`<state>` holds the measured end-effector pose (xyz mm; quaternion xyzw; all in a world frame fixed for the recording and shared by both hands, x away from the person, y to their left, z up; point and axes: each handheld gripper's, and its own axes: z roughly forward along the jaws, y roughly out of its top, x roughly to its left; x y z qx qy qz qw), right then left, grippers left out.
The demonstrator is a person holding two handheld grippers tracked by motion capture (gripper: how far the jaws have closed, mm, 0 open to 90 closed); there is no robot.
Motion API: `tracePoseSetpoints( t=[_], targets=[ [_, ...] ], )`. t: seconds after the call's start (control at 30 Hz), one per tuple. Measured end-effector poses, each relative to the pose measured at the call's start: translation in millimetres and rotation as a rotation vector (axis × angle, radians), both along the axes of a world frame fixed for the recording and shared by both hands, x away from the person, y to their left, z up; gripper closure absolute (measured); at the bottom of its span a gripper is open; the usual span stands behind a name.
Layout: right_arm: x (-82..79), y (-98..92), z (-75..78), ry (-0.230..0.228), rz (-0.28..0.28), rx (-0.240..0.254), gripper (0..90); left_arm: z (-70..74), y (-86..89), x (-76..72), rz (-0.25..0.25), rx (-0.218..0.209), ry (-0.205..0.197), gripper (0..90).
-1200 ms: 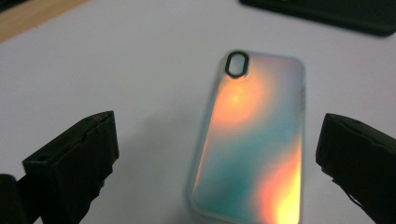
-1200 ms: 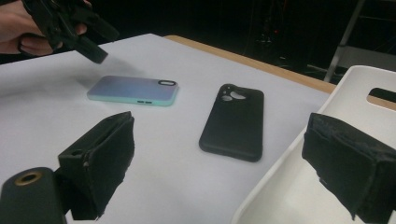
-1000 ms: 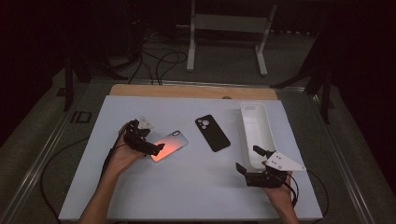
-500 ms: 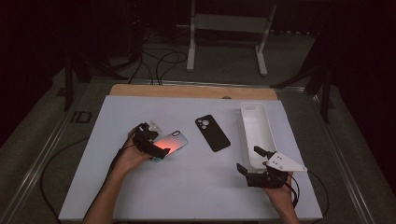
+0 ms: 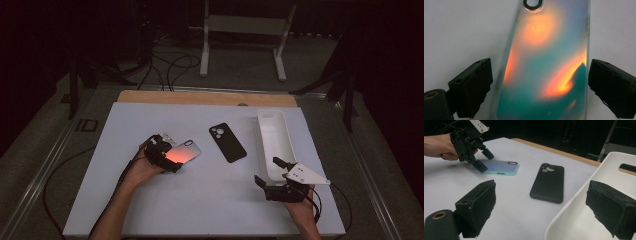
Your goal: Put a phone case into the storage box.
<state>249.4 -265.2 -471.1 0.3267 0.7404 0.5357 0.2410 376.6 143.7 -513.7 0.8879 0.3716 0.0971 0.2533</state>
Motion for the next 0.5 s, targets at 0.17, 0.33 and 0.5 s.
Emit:
tracePoseSetpoints(
  t=[0.17, 0.33, 0.5],
  targets=[
    [-0.1, 0.1, -0.5, 0.004, -0.003, -0.001, 9.3, -3.0, -1.9, -0.6, -0.008, 0.014, 0.011, 8.9],
    [-0.2, 0.4, -1.0, 0.003, -0.002, -0.003, 9.3, -2.9, -3.7, -0.8, 0.014, 0.015, 0.027, 9.1],
    [-0.4, 2.7, -1.5, 0.004, 0.006, -0.004, 9.3, -1.2, -2.7, -1.1, 0.014, 0.019, 0.025, 13.7]
  ],
)
